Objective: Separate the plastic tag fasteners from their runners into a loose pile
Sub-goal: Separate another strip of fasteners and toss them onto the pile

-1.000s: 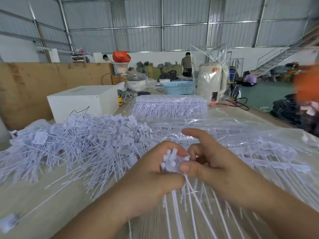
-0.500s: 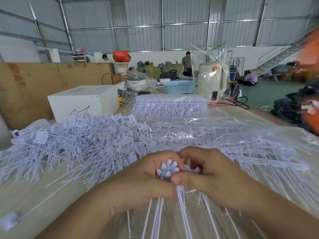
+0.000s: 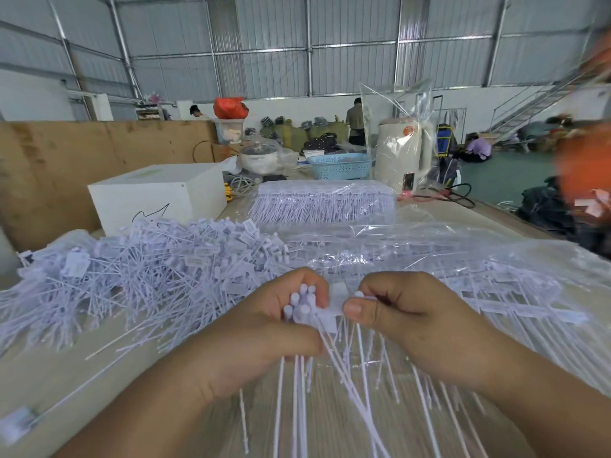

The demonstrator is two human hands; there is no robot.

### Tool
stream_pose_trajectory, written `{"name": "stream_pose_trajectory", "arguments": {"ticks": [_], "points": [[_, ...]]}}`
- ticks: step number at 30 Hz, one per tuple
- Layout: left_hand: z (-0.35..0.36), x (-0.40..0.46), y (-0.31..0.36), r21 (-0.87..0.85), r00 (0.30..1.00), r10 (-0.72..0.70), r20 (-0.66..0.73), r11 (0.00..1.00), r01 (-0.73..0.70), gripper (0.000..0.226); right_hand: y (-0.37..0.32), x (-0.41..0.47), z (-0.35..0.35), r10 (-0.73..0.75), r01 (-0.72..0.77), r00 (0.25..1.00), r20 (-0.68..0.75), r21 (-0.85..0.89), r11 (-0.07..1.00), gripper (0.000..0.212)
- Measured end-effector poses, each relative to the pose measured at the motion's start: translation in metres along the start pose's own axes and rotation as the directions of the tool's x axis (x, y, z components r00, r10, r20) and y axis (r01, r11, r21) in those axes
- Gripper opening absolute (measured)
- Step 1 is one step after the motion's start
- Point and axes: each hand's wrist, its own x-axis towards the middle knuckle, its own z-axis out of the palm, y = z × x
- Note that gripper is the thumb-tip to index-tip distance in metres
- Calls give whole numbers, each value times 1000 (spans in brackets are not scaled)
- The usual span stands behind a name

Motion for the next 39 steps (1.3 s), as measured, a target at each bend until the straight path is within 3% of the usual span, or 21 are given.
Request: {"name": "stream_pose_trajectory", "arguments": {"ticks": [8,11,13,16,19,26,36,39], "points": [[8,6,-2,-59,963,1,-270,998,-17,29,-1,2,27,-29,-55,961,-276,-292,955,41],[11,6,-3,-25,923,-14,-384,1000,5,21,-3,6,21,-17,-73,888,-460,-178,981,46],[10,5,-4,-1,911,-10,-411,1000,10,18,-1,8,9,11,-40,866,-500,-48,998,49],[13,4,-2,87,932,32,-361,996,0,20,2,3,4,-18,35,967,-252,63,997,39],[18,3,0,147,963,70,-260,989,-32,22,6,4,13,-78,84,995,-58,102,991,20],[10,-2,-1,26,999,51,-7,998,-51,21,18,6,8,-81,75,995,60,86,993,37],[7,-1,-2,-149,993,73,97,987,-58,13,14,1,6,-68,39,988,140,199,979,37],[9,-1,-2,-125,996,64,64,991,-55,14,14,1,6,-48,6,980,195,210,978,44]]}}
